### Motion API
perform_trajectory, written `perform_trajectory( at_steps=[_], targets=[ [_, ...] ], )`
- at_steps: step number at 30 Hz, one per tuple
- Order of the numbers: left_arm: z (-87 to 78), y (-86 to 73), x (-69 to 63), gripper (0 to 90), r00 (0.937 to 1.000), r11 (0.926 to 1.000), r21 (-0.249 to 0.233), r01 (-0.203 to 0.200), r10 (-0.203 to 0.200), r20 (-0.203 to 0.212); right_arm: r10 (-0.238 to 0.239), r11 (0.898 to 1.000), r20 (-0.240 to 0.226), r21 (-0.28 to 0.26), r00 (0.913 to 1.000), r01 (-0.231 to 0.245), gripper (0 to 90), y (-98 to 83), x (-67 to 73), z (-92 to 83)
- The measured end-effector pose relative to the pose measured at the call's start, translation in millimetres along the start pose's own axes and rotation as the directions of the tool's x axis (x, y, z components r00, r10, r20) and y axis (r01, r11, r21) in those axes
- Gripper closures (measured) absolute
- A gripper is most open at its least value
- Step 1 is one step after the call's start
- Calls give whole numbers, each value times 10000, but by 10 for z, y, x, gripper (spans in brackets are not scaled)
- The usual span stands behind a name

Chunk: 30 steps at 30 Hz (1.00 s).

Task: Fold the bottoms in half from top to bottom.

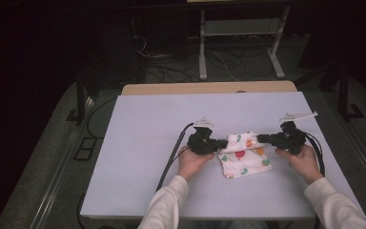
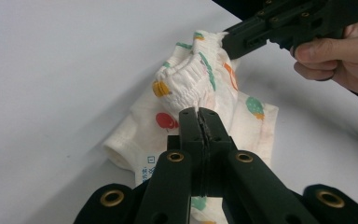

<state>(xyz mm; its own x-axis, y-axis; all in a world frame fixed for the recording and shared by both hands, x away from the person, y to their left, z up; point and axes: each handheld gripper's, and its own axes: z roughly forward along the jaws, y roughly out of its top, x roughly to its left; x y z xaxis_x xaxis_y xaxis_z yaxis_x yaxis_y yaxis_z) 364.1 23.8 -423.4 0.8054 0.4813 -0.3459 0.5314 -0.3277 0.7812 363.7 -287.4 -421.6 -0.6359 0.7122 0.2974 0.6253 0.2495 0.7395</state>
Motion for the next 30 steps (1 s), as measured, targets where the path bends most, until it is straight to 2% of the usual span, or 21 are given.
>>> perform_trajectory(
  at_steps=[11, 18, 27, 28, 30],
  targets=[
    [41, -89, -52, 888, 9998, 9997, 217, 54, -58, 178, -113, 9998, 24, 149, 9999, 112, 878, -41, 22, -25],
    [42, -106, -95, 888, 9996, 9992, 339, -188, 181, 224, -105, 9995, 22, 283, 9999, 104, 876, -109, 40, -33],
    [95, -158, -115, 888, 9991, 9978, 588, -304, 286, 310, -68, 9988, -21, 493, 10000, 69, 867, -159, 49, -38],
    [100, -162, -118, 888, 9990, 9974, 635, -346, 328, 292, -50, 9986, -32, 524, 10000, 51, 859, -160, 52, -39],
    [115, -172, -123, 888, 9984, 9963, 703, -486, 466, 310, 119, 9983, 80, 565, 9999, -123, 765, -158, 60, -41]
  ],
)
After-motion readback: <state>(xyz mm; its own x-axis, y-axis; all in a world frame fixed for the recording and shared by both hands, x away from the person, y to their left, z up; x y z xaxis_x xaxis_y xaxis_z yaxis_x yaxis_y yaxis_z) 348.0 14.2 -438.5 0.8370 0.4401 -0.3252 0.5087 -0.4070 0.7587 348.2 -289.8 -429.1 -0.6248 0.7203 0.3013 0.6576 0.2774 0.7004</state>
